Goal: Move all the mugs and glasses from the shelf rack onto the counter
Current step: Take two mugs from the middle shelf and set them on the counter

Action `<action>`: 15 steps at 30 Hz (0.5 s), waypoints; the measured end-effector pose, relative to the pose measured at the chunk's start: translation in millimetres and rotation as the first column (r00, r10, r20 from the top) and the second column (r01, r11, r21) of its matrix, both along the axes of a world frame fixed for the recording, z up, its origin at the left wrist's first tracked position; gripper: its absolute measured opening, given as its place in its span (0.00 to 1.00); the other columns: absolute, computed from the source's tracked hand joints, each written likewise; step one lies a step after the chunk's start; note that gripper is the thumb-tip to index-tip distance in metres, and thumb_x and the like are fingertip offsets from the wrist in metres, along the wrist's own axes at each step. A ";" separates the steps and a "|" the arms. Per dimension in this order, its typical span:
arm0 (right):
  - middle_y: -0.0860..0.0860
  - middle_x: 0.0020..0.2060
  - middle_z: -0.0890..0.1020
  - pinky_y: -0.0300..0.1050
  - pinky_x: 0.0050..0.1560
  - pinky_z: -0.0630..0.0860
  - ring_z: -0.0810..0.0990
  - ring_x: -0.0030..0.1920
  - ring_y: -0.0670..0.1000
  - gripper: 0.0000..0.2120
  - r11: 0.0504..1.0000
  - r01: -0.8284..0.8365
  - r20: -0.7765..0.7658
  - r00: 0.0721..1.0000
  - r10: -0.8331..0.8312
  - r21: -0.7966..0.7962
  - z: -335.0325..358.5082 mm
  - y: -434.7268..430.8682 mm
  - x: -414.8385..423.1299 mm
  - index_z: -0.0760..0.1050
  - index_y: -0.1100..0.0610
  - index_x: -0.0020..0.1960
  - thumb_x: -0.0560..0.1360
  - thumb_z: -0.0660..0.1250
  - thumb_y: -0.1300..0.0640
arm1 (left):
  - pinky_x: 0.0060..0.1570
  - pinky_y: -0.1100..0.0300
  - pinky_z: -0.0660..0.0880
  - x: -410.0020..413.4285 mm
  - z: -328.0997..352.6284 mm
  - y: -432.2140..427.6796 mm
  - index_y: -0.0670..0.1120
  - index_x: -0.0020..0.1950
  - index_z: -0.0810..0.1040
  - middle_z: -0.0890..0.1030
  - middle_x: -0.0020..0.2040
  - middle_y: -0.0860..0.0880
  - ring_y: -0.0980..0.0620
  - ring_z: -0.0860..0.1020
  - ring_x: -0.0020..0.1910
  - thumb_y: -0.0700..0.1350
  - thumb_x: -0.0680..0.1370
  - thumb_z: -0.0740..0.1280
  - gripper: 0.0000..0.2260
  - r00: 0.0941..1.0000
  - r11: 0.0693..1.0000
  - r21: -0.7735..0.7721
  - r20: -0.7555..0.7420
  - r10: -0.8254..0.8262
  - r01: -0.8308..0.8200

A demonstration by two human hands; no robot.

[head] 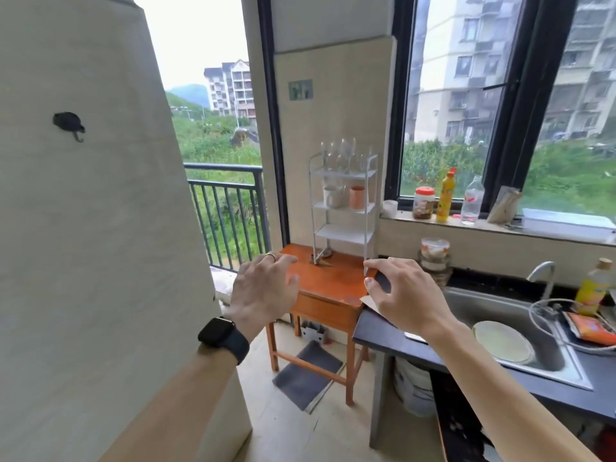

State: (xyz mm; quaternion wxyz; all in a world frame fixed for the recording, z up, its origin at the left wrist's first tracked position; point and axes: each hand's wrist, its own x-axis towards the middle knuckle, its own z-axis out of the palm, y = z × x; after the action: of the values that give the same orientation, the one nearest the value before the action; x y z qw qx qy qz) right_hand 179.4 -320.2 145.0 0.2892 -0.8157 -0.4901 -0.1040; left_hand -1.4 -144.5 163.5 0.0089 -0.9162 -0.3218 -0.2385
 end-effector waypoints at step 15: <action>0.50 0.61 0.83 0.50 0.66 0.72 0.72 0.70 0.53 0.18 0.995 0.088 -0.044 0.995 -0.086 0.047 -20.2 239.8 196.6 0.77 0.47 0.68 0.80 0.64 0.45 | 0.63 0.47 0.72 203.5 -18.2 259.8 0.55 0.71 0.72 0.79 0.64 0.50 0.48 0.74 0.65 0.55 0.80 0.59 0.19 0.998 0.989 -0.137 -0.035 -0.058 0.053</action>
State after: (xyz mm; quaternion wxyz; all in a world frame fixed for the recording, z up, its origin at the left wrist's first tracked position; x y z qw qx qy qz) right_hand 376.0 -80.4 124.8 0.3144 -0.8311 -0.4450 -0.1112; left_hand 202.0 115.3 145.3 -0.0540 -0.9277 -0.3116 -0.1985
